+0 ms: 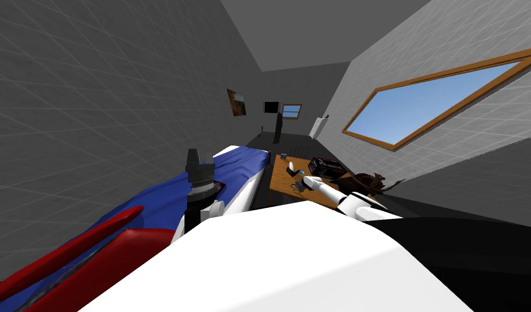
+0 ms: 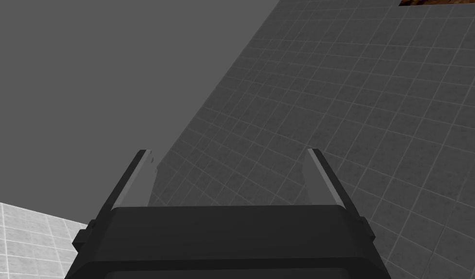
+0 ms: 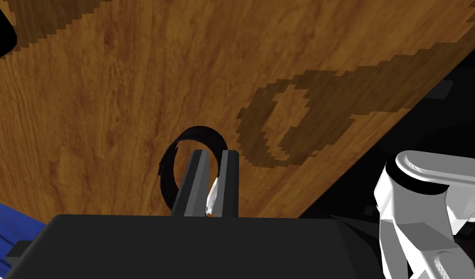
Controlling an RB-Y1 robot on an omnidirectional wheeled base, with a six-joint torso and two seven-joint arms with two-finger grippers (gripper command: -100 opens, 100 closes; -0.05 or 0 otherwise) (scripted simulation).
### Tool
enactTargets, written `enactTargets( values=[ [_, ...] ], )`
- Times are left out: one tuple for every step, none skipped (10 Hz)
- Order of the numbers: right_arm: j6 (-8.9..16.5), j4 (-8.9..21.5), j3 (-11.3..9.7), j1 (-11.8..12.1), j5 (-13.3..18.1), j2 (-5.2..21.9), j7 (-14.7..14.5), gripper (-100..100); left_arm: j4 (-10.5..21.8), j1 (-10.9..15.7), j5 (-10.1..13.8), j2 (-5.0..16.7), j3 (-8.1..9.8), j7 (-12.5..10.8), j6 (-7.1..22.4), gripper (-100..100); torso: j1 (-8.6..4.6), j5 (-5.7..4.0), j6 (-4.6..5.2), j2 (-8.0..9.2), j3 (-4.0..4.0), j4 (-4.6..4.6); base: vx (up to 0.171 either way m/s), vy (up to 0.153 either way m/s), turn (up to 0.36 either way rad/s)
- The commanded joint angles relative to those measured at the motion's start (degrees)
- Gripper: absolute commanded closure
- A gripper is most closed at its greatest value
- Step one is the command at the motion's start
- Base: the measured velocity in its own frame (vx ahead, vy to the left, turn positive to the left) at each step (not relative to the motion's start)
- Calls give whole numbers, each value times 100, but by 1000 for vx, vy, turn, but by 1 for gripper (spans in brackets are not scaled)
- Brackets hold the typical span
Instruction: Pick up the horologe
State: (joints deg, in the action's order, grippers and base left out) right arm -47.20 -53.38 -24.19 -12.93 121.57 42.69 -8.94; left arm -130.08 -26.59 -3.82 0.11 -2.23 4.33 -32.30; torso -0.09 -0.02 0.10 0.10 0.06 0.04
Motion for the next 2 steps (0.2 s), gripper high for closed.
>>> enactTargets(
  values=[
    [0,0,0,0,0,0,0,100,0,0,0,0,0,0,0,0,0,0,0,0,0,0,2,-8,-5],
    [-9,-5,8,0,22,3,13,0,0,0,0,0,0,0,0,0,4,-2,-1,0,-1,-1,0,0,0]
  ],
)
